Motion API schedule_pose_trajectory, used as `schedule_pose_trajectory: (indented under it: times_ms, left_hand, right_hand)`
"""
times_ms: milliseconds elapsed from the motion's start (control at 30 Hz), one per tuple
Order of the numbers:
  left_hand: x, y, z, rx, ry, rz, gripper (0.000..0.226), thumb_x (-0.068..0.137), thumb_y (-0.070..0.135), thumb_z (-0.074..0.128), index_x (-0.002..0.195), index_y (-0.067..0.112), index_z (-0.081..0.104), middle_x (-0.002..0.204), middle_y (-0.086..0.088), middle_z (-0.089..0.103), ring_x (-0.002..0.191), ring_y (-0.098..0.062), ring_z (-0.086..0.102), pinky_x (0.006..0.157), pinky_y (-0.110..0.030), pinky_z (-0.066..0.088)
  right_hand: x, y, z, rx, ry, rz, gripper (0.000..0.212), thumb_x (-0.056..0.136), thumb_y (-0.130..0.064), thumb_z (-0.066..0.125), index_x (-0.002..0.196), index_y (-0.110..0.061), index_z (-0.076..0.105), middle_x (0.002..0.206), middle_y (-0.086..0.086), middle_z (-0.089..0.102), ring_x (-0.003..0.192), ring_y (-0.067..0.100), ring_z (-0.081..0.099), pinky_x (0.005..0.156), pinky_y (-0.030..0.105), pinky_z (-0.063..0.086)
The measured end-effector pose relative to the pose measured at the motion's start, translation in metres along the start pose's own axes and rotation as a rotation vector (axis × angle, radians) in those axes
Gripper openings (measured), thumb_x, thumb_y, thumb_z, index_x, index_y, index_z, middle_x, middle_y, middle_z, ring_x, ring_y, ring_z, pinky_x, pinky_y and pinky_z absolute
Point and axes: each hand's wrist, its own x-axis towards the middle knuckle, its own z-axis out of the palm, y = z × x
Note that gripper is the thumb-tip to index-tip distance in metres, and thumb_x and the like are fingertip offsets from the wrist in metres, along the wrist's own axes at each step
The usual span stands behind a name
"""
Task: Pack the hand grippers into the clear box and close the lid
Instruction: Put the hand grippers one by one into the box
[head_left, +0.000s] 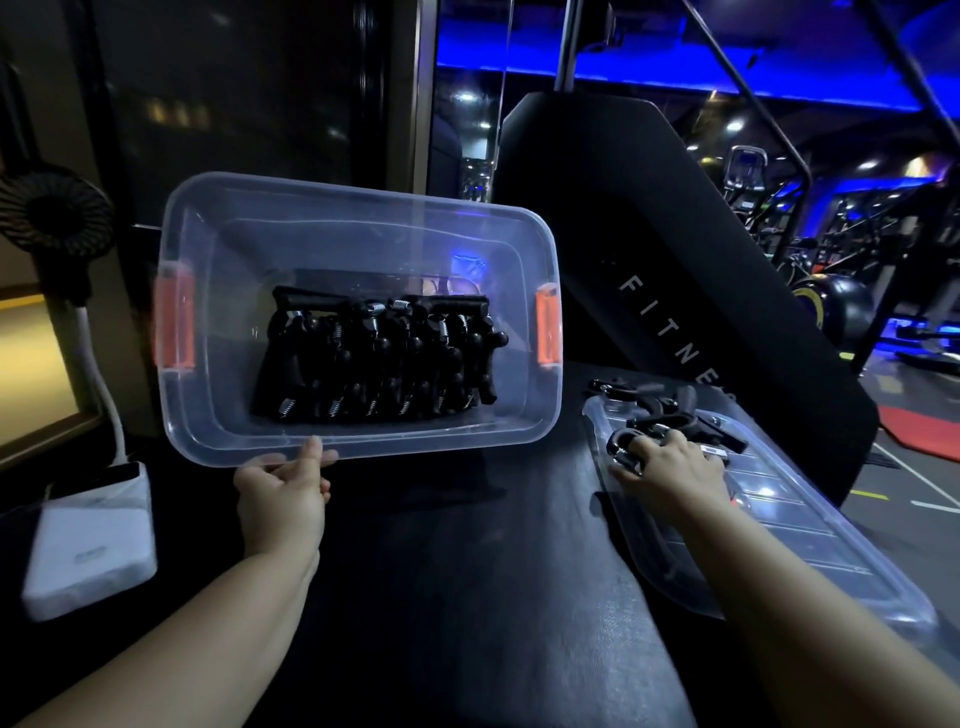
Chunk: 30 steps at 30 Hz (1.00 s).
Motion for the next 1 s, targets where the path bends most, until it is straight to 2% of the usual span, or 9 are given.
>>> schedule_pose_trajectory:
  times_ms: [100, 267, 400, 600, 800, 1000]
  left_hand:
    - [-0.001, 0.001, 0.001, -0.010, 0.006, -0.014, 0.028, 0.095, 0.025, 0.057, 0.106, 0.009, 0.037, 0.077, 0.005, 0.068, 0.059, -0.008, 0.051, 0.057, -0.022, 0.043]
    - [-0.002, 0.004, 0.000, 0.000, 0.007, -0.017, 0.029, 0.095, 0.025, 0.058, 0.108, 0.009, 0.038, 0.078, 0.004, 0.068, 0.059, -0.009, 0.051, 0.058, -0.022, 0.044]
    - [-0.001, 0.004, -0.002, 0.018, 0.002, -0.023, 0.034, 0.094, 0.026, 0.059, 0.113, 0.004, 0.042, 0.079, 0.004, 0.070, 0.059, -0.010, 0.052, 0.060, -0.023, 0.046]
    - [-0.001, 0.005, -0.004, 0.022, -0.013, -0.046, 0.038, 0.094, 0.026, 0.059, 0.117, 0.000, 0.043, 0.080, 0.003, 0.071, 0.061, -0.011, 0.054, 0.062, -0.024, 0.047]
    - [-0.003, 0.007, -0.005, 0.021, -0.019, -0.065, 0.032, 0.094, 0.027, 0.059, 0.111, 0.009, 0.040, 0.082, 0.003, 0.071, 0.061, -0.010, 0.054, 0.063, -0.025, 0.048]
    - [-0.004, 0.008, -0.005, 0.011, -0.024, -0.068, 0.029, 0.094, 0.026, 0.059, 0.107, 0.011, 0.037, 0.081, 0.003, 0.070, 0.060, -0.010, 0.053, 0.062, -0.024, 0.047]
  right_hand:
    - [-0.007, -0.004, 0.000, -0.025, -0.002, 0.002, 0.055, 0.081, -0.075, 0.042, 0.122, -0.040, 0.053, 0.128, 0.006, 0.048, 0.120, 0.029, 0.046, 0.098, 0.044, 0.033]
    - [-0.022, -0.013, -0.005, 0.034, 0.042, 0.036, 0.043, 0.082, -0.067, 0.047, 0.111, -0.040, 0.062, 0.099, 0.000, 0.046, 0.108, 0.026, 0.053, 0.094, 0.043, 0.031]
    - [-0.033, -0.020, -0.009, 0.020, 0.008, 0.019, 0.044, 0.082, -0.071, 0.047, 0.115, -0.045, 0.058, 0.107, -0.001, 0.050, 0.110, 0.024, 0.053, 0.094, 0.043, 0.031]
    - [-0.052, -0.033, -0.015, 0.000, -0.017, -0.049, 0.047, 0.081, -0.062, 0.054, 0.113, -0.028, 0.051, 0.109, 0.002, 0.051, 0.111, 0.025, 0.053, 0.093, 0.042, 0.033]
    - [-0.063, -0.035, -0.018, -0.067, -0.088, -0.233, 0.055, 0.079, -0.063, 0.054, 0.128, -0.039, 0.046, 0.120, 0.000, 0.051, 0.118, 0.024, 0.048, 0.095, 0.041, 0.035]
    - [-0.070, -0.041, -0.025, -0.056, -0.066, -0.323, 0.049, 0.081, -0.053, 0.057, 0.128, -0.041, 0.050, 0.113, 0.000, 0.055, 0.108, 0.024, 0.055, 0.090, 0.036, 0.042]
